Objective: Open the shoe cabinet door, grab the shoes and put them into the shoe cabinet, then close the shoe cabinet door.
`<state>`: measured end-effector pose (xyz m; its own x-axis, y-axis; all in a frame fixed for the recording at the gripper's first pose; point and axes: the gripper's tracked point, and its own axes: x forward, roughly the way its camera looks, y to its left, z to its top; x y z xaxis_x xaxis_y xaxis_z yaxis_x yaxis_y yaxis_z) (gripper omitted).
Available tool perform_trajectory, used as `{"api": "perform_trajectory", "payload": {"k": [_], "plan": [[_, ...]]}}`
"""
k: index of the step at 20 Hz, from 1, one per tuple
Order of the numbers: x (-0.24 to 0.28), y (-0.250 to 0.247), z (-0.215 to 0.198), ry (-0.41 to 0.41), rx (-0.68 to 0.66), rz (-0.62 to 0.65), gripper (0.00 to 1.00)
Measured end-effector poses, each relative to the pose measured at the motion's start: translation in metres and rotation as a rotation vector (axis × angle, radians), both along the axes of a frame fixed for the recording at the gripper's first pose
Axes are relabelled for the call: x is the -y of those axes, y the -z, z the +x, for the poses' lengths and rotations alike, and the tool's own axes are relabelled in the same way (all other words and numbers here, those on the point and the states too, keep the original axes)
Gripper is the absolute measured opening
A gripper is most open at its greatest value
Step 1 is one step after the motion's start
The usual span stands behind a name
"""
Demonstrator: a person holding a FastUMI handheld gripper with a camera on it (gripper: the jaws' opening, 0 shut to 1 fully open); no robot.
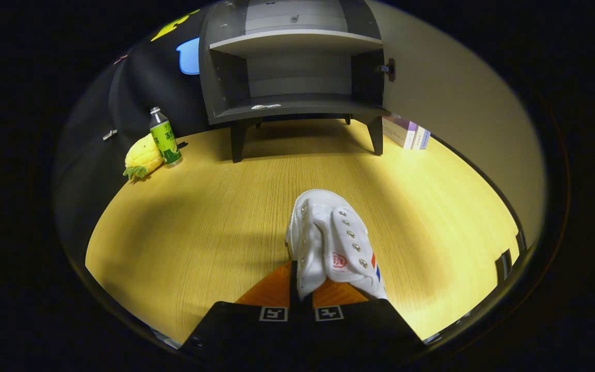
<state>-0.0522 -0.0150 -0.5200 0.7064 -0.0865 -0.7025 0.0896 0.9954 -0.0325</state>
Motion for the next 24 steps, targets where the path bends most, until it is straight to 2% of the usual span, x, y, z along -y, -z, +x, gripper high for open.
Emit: {"api": "perform_trajectory", "payload": {"k": [2, 5, 15, 19, 24], "plan": [[0.000, -0.019, 0.010, -0.012, 0.029, -0.004, 0.04], [0.002, -0.055, 0.022, 0.013, 0.073, 0.030, 0.04], [-0.009, -0.237, 0.096, -0.007, 0.302, -0.004, 0.04], [-0.008, -0.298, 0.138, -0.035, 0.394, -0.033, 0.04], [-0.001, -0.338, 0.201, -0.056, 0.468, -0.058, 0.04]]}}
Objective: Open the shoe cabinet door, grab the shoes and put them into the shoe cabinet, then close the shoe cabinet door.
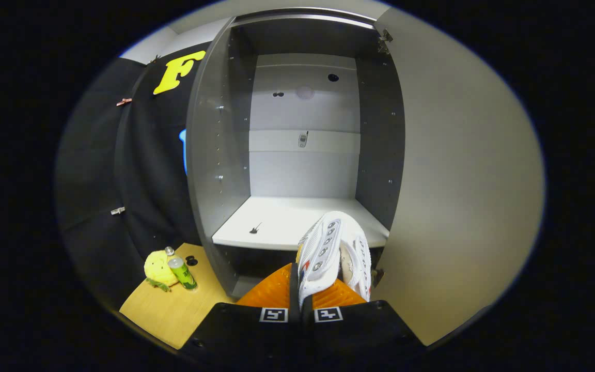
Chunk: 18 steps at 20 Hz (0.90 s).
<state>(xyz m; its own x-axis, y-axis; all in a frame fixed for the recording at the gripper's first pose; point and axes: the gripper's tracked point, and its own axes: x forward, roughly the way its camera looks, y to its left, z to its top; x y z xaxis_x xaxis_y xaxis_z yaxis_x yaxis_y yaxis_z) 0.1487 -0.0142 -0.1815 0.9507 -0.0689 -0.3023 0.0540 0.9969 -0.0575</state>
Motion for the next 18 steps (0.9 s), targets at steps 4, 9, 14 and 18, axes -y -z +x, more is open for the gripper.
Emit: {"api": "perform_trajectory", "payload": {"k": [4, 9, 14, 18], "plan": [[0.011, -0.019, 0.061, -0.025, 0.035, -0.025, 0.04], [0.021, -0.018, 0.151, -0.064, 0.051, -0.058, 0.03], [0.031, 0.006, 0.220, -0.088, 0.013, -0.071, 0.03], [0.027, 0.023, 0.247, -0.113, -0.005, -0.075, 0.03]]}}
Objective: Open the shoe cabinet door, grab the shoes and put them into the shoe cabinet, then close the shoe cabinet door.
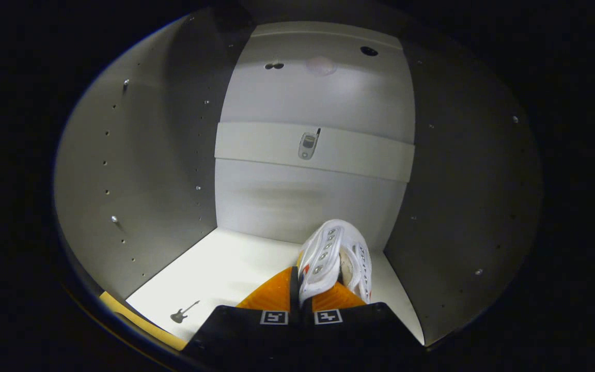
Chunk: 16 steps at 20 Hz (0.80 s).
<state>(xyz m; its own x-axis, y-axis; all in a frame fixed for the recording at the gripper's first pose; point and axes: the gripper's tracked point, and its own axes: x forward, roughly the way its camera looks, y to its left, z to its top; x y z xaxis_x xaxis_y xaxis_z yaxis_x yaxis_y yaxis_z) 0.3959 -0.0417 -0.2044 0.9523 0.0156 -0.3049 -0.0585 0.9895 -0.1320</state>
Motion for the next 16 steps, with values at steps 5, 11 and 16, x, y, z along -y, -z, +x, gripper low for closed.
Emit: {"api": "perform_trajectory", "payload": {"k": [5, 11, 16], "plan": [[-0.010, 0.019, 0.006, -0.032, -0.055, 0.049, 0.03], [-0.010, 0.026, 0.008, -0.023, -0.089, 0.060, 0.04], [-0.008, 0.028, 0.008, -0.003, -0.100, 0.055, 0.04]]}}
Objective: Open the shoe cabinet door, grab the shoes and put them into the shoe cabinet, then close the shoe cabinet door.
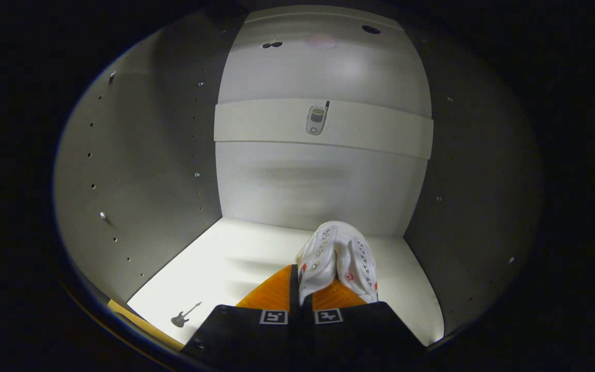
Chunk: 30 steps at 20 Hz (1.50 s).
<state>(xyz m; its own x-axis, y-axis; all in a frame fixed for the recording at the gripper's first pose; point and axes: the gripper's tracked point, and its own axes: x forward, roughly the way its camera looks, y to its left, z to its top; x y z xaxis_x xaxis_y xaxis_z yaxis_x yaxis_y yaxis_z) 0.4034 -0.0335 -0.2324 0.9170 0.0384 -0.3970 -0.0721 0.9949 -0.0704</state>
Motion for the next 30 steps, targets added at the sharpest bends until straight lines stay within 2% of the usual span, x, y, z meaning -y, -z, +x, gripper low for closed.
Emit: {"api": "perform_trajectory", "payload": {"k": [6, 8, 9, 10, 12, 15, 16, 18, 23, 25, 30], "plan": [[0.003, 0.002, -0.001, 0.021, -0.019, 0.027, 0.05], [0.003, 0.003, -0.002, 0.022, -0.026, 0.030, 0.12], [0.003, 0.004, -0.004, 0.024, -0.032, 0.028, 0.12], [0.000, 0.004, -0.006, 0.016, -0.035, 0.031, 0.23], [-0.005, 0.004, -0.008, 0.006, -0.040, 0.037, 0.34], [-0.013, 0.004, -0.013, 0.001, -0.051, 0.045, 0.61], [-0.014, 0.004, -0.015, 0.004, -0.054, 0.043, 0.75], [-0.015, 0.000, -0.022, 0.010, -0.055, 0.043, 0.84], [-0.018, -0.015, -0.042, 0.014, -0.030, 0.048, 0.91], [-0.017, -0.025, -0.052, 0.028, -0.016, 0.055, 0.96], [-0.018, -0.063, -0.087, 0.046, 0.046, 0.073, 0.98]]}}
